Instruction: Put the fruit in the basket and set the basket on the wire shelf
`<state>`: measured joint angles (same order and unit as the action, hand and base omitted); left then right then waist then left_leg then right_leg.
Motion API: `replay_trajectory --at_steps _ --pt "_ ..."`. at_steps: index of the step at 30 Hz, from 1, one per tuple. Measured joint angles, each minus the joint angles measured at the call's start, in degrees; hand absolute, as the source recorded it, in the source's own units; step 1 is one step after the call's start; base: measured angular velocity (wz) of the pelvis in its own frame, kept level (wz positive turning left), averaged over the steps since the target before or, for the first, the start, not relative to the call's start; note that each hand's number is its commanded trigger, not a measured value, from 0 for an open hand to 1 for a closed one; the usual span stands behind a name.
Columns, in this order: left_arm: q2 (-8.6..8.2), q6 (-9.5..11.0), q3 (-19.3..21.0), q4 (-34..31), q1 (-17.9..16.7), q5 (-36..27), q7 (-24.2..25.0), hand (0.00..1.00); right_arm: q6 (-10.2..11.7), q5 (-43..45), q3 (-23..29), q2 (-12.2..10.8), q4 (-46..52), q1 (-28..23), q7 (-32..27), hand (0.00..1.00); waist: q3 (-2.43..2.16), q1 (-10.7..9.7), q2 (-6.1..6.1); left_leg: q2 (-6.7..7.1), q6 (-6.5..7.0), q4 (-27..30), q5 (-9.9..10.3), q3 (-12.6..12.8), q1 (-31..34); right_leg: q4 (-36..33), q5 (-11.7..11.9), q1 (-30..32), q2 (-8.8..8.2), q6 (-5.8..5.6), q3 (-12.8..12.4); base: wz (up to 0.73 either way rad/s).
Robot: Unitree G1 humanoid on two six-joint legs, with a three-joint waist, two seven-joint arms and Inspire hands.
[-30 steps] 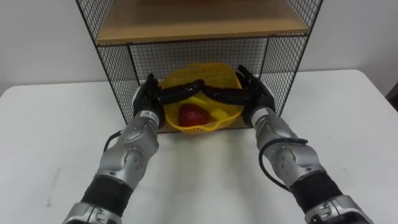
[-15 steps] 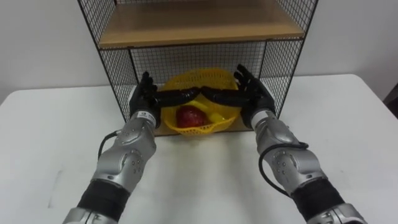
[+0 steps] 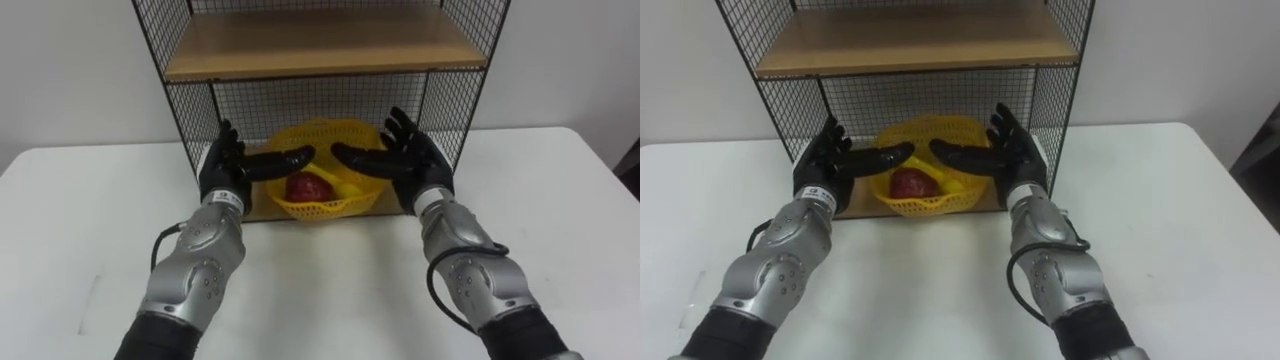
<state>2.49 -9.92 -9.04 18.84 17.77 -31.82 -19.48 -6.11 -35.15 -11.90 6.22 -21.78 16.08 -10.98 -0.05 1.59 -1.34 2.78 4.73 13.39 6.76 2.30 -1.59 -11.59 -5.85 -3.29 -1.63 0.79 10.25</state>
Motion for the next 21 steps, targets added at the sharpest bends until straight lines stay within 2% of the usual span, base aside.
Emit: replay_trajectory --at_steps 5,14,17,21 --pt "0.53 0.17 -0.04 -2.06 -0.71 0.85 1.46 0.0 0.0 1.07 0.78 -0.01 0.14 -0.63 1.19 0.0 0.04 -0.44 0.31 0.0 0.0 -0.09 0.0 0.03 0.02 -0.07 -0.04 -0.1 0.0 0.0 -0.18 0.0" --pt "0.89 0.64 -0.21 -7.46 -4.02 4.74 5.91 0.0 0.36 13.91 1.36 0.18 7.71 -3.68 3.09 0.0 0.17 -0.11 1.05 -0.07 -0.05 -0.27 -0.02 0.43 -0.1 -0.05 -0.06 0.38 0.09 0.04 -0.64 -0.02" --pt "1.27 1.25 -0.23 -9.65 -5.77 6.69 7.48 0.0 0.43 19.18 1.36 1.17 12.31 -6.94 3.72 0.0 0.26 -0.11 1.24 -0.07 -0.05 -0.26 -0.02 0.4 0.09 0.02 -0.04 0.29 0.09 0.01 -0.62 0.0" --pt "2.54 1.81 -0.14 -13.02 -9.28 8.28 10.08 0.0 0.79 21.83 2.1 2.06 16.13 -10.35 5.77 0.0 0.25 -0.22 1.25 -0.07 -0.04 -0.25 0.0 0.39 0.19 -0.06 -0.23 0.46 0.08 0.3 -0.68 0.0"
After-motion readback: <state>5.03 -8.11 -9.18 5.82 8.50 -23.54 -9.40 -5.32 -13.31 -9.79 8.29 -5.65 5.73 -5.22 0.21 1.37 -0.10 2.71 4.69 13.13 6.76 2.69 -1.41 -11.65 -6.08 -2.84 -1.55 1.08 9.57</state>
